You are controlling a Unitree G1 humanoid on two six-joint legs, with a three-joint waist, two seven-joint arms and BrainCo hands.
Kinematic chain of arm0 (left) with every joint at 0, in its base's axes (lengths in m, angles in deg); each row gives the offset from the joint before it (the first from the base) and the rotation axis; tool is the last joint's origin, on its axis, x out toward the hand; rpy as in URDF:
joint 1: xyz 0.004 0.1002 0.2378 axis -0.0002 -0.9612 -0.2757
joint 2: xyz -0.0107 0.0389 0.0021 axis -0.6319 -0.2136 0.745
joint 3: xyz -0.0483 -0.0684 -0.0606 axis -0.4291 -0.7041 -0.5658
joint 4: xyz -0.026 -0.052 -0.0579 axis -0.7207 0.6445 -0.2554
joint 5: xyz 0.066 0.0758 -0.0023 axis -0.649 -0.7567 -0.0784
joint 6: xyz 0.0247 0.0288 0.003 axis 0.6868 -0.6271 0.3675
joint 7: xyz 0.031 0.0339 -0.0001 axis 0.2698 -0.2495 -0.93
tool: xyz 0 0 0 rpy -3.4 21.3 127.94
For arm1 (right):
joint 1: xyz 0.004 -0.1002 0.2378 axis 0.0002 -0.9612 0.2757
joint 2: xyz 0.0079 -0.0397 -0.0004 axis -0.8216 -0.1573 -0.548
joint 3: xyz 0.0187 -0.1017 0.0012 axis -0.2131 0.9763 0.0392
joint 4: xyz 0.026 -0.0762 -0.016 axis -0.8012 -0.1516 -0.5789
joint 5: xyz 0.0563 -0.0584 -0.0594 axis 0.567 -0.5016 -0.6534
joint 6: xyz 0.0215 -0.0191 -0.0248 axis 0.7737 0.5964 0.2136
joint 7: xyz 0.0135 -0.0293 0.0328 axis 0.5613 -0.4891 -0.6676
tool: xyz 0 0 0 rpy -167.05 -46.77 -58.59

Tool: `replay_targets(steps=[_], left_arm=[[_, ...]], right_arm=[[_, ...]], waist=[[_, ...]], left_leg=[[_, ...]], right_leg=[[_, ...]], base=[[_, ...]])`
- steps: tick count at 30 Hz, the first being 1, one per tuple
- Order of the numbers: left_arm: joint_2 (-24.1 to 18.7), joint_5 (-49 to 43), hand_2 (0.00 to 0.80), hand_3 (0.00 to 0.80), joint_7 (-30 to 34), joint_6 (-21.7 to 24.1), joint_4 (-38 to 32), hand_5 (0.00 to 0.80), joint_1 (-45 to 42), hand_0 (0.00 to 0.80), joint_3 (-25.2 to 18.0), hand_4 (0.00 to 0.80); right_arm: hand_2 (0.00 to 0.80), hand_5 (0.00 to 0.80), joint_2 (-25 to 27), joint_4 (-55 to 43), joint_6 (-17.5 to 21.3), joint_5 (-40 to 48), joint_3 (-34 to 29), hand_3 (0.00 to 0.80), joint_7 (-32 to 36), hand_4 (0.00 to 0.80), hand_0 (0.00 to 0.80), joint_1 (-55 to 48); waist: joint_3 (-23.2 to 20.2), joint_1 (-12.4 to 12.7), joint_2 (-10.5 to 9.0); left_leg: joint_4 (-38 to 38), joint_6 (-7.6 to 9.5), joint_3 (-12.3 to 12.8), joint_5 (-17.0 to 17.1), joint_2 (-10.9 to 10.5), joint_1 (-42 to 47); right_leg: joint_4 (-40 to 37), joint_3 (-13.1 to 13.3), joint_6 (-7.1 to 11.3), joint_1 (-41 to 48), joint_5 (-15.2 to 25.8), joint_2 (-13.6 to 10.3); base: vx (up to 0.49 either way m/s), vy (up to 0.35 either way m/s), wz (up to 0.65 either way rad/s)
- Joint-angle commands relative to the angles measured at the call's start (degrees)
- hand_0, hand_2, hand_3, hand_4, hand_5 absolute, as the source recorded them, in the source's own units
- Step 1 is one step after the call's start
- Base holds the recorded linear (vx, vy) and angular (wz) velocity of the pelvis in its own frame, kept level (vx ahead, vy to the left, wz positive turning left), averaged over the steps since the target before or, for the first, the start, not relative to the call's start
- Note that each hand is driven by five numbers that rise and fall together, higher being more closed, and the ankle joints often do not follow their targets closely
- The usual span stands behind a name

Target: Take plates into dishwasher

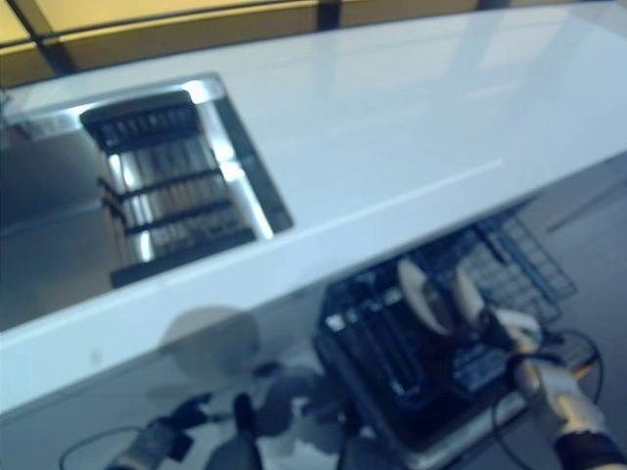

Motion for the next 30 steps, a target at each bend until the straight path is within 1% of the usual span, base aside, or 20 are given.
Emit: replay_targets(steps=[1, 7, 14, 17, 30], left_arm=[[-0.1, -1.2, 0.0, 0.0, -0.2, 1.0, 3.2, 0.0, 3.6, 0.0, -1.3, 0.0], [-0.8, -0.8, 0.0, 0.0, -0.3, 0.8, 2.4, 0.0, 3.9, 0.0, -0.9, 0.0], [-1.4, 0.3, 0.0, 0.0, -0.7, 0.5, 1.3, 0.0, 4.6, 0.0, -0.6, 0.0], [-1.7, 1.1, 0.0, 0.0, -1.1, 1.0, 1.2, 0.0, 4.8, 0.0, -0.3, 0.0], [-2.3, 2.8, 0.0, 0.0, -1.4, 1.8, 0.5, 0.0, 5.2, 0.0, 0.2, 0.0]], right_arm=[[0.8, 0.8, 4.7, -2.4, 0.7, 1.3, -2.0, 0.8, 0.2, 0.8, 0.8, 4.5], [0.8, 0.8, 5.3, -1.9, 0.3, 3.6, -1.0, 0.8, 2.1, 0.8, 0.8, 6.7], [0.8, 0.8, 6.3, -1.2, 0.0, 5.8, 0.6, 0.8, 2.3, 0.8, 0.8, 10.5], [0.8, 0.8, 7.1, -0.6, 0.6, 6.2, 1.5, 0.8, 2.9, 0.8, 0.8, 13.0], [0.8, 0.8, 9.6, 2.0, -0.7, 11.6, 1.7, 0.8, 4.1, 0.8, 0.8, 18.3]], waist=[[1.1, 0.7, -0.49], [2.1, 1.3, -0.12], [3.7, 1.8, 0.53], [4.5, 2.0, 1.12], [6.5, 2.4, 3.12]], left_leg=[[3.6, 0.21, 3.3, -7.0, 1.6, 2.9], [3.7, 0.11, 2.7, -6.8, 1.6, 2.0], [3.9, -0.2, 2.6, -6.4, 1.6, 0.6], [3.9, -0.35, 2.5, -6.2, 1.5, -0.2], [4.5, -0.78, 1.7, -5.7, 1.4, -2.4]], right_leg=[[5.6, 0.5, -2.05, -1.9, -5.9, 3.2], [5.5, 0.1, -2.13, -2.5, -5.6, 3.2], [5.3, -0.8, -2.25, -3.8, -5.2, 3.1], [5.5, -1.3, -2.34, -4.6, -5.2, 3.1], [7.3, -2.4, -2.96, -7.0, -6.0, 2.7]], base=[[0.0, 0.0, 0.0], [-0.007, -0.027, 0.0], [-0.021, -0.026, 0.01], [-0.023, -0.014, -0.01], [-0.001, -0.006, 0.01]])
